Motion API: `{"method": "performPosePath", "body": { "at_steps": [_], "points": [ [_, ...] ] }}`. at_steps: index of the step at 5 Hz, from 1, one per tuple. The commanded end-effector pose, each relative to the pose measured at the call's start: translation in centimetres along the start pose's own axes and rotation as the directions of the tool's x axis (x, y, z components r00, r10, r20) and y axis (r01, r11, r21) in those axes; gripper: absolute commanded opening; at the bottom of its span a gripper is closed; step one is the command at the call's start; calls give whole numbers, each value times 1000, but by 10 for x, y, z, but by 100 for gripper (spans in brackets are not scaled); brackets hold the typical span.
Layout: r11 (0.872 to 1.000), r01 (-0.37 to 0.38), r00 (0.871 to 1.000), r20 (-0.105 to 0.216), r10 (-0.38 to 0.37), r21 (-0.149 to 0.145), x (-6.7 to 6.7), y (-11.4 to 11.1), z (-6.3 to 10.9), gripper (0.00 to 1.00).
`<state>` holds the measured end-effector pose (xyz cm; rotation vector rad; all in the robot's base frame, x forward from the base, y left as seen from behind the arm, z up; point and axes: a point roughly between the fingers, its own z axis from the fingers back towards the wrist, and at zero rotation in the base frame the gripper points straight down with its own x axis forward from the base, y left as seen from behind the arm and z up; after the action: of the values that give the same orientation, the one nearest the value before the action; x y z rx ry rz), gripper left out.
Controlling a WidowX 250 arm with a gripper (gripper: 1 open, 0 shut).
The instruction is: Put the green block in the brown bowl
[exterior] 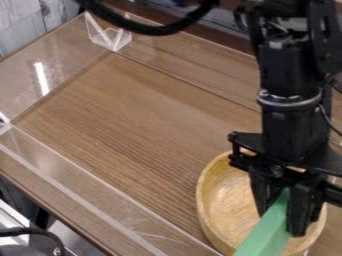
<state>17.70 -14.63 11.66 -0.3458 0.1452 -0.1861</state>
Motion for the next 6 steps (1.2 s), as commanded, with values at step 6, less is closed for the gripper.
{"method": "performPosePath", "body": {
  "at_steps": [6],
  "points": [
    [998,-58,997,45,59,-15,-1,9,6,0]
  ]
}}
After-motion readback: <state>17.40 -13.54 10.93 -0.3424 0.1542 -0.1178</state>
